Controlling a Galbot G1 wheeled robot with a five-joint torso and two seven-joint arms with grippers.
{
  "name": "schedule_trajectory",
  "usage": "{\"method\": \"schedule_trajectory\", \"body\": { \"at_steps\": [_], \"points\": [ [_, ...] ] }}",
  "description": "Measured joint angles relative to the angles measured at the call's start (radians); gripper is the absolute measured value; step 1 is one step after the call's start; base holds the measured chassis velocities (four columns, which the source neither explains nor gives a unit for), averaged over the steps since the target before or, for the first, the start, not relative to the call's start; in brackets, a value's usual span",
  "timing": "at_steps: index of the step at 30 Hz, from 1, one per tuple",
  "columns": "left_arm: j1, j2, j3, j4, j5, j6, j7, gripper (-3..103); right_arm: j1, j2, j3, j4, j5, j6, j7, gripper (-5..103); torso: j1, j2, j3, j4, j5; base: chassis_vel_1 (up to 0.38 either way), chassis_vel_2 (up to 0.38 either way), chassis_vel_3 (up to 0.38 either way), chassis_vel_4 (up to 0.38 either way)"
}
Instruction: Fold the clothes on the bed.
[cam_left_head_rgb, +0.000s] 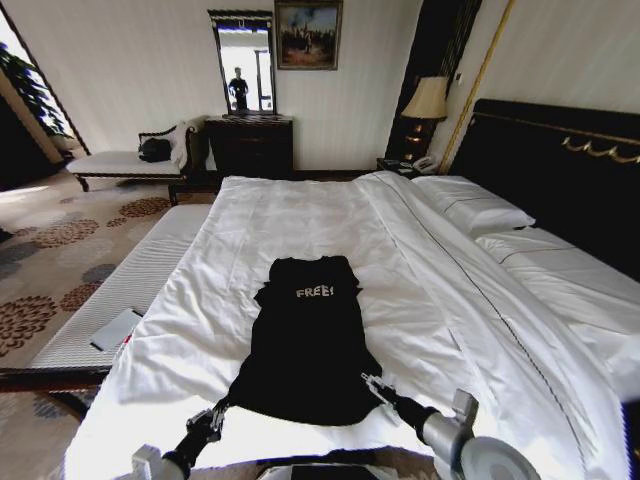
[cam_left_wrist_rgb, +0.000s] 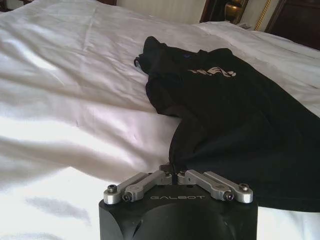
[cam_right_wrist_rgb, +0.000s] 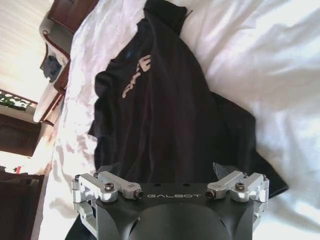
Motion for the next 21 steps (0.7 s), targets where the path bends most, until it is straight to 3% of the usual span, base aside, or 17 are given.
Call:
{"method": "schedule_trajectory", "body": {
  "at_steps": [4, 7, 11, 16, 21],
  "points": [
    [-0.007, -0.005, 0.008, -0.002, 0.008, 0.009, 0.0, 0, -0.007, 0.01, -0.039, 0.032, -0.018, -0.001, 0.001, 100, 0.0, 0.0, 0.0, -0.0001, -0.0001, 0.0, 0.0, 0.0, 0.0],
    [-0.015, -0.006, 0.009, -0.011, 0.009, 0.018, 0.0, 0, -0.001, 0.027, -0.086, 0.009, -0.116, 0.003, -0.006, 100, 0.0, 0.0, 0.0, -0.0003, 0.0001, 0.0, 0.0, 0.0, 0.0],
    [-0.016, -0.005, 0.006, -0.012, 0.009, 0.019, 0.0, 0, 0.0, 0.009, -0.031, -0.008, -0.105, 0.015, 0.0, 100, 0.0, 0.0, 0.0, -0.0002, 0.0002, 0.0, 0.0, 0.0, 0.0],
    [-0.015, -0.013, 0.015, -0.01, 0.022, 0.018, 0.001, 0, -0.015, -0.024, 0.071, 0.012, -0.041, -0.029, 0.062, 100, 0.0, 0.0, 0.0, -0.0001, 0.0002, 0.0, 0.0, 0.0, 0.0],
    [-0.013, -0.018, 0.021, -0.012, 0.032, 0.018, 0.001, 0, -0.029, -0.003, 0.042, -0.012, -0.061, -0.035, 0.089, 100, 0.0, 0.0, 0.0, -0.0002, 0.0, 0.0, 0.0, 0.0, 0.0]
  ]
}}
